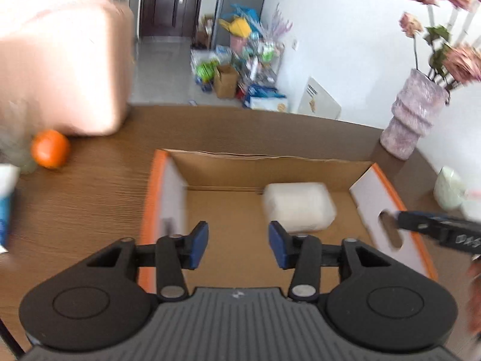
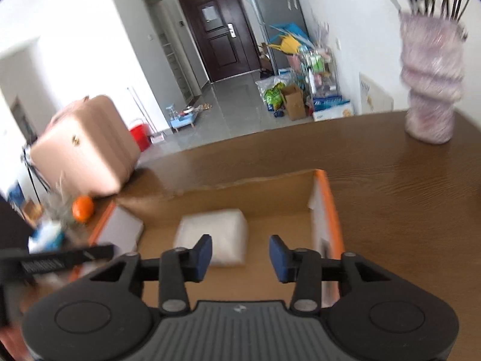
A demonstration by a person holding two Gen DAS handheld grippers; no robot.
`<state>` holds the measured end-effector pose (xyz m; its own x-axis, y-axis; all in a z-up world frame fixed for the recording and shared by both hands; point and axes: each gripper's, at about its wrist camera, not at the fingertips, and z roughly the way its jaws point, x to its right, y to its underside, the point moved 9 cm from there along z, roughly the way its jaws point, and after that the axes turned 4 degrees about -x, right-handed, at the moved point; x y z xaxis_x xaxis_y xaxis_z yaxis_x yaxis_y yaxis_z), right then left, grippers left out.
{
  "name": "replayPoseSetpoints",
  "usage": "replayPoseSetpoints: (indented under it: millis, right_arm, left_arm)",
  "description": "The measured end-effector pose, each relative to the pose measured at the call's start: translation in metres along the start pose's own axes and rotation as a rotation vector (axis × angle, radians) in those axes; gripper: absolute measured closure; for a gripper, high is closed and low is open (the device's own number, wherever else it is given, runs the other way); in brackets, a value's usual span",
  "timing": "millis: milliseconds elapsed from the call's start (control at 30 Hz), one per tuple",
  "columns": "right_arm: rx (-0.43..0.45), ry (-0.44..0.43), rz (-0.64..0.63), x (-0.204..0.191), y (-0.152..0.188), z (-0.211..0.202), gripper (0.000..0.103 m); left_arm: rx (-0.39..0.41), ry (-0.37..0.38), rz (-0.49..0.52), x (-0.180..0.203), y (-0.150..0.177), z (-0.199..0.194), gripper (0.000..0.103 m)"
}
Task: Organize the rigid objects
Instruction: 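Carry the white packet with the right gripper into the cardboard box and release, then withdraw the right gripper from the box back toward the table items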
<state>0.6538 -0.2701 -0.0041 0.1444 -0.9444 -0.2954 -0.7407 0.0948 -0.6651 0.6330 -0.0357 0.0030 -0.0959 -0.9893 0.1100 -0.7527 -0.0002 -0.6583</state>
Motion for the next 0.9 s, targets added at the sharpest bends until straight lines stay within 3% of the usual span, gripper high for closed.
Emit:
replayPoseSetpoints:
  millis: [33,100,200,367,567,667,800,900]
  right_arm:
    - [0.005,0.020,-0.026,0.002,0.007,-0.013,0.056]
    - [0.024,0.052,-0.056,0.006,0.021,-0.038,0.048]
    - [0.068,0.086,-0.122,0.004,0.042,-0.074,0.034]
    - [0.111,0.127,-0.251,-0.014,0.078,-0.117,0.026]
    - [0.183,0.105,-0.321,-0.040,0.112,-0.159,0.019]
    - [0.204,0.096,-0.319,-0.046,0.131,-0.176,0.019]
    - [0.241,0.072,-0.281,-0.047,0.155,-0.199,0.014]
    - [0.264,0.076,-0.260,-0.046,0.180,-0.215,0.010]
  left_arm:
    - [0.027,-0.032,0.023,-0.005,0.005,-0.014,0.045]
    - [0.065,-0.078,0.062,-0.011,0.018,-0.040,0.042]
    - [0.088,-0.092,0.072,-0.021,0.043,-0.074,0.032]
    - [0.164,-0.127,0.089,-0.031,0.083,-0.124,0.021]
    - [0.220,-0.136,0.081,-0.035,0.121,-0.170,0.015]
    - [0.266,-0.149,0.077,-0.036,0.141,-0.189,0.005]
    - [0.360,-0.210,0.099,-0.032,0.176,-0.211,0.004]
    - [0.390,-0.190,0.119,-0.022,0.209,-0.225,0.002]
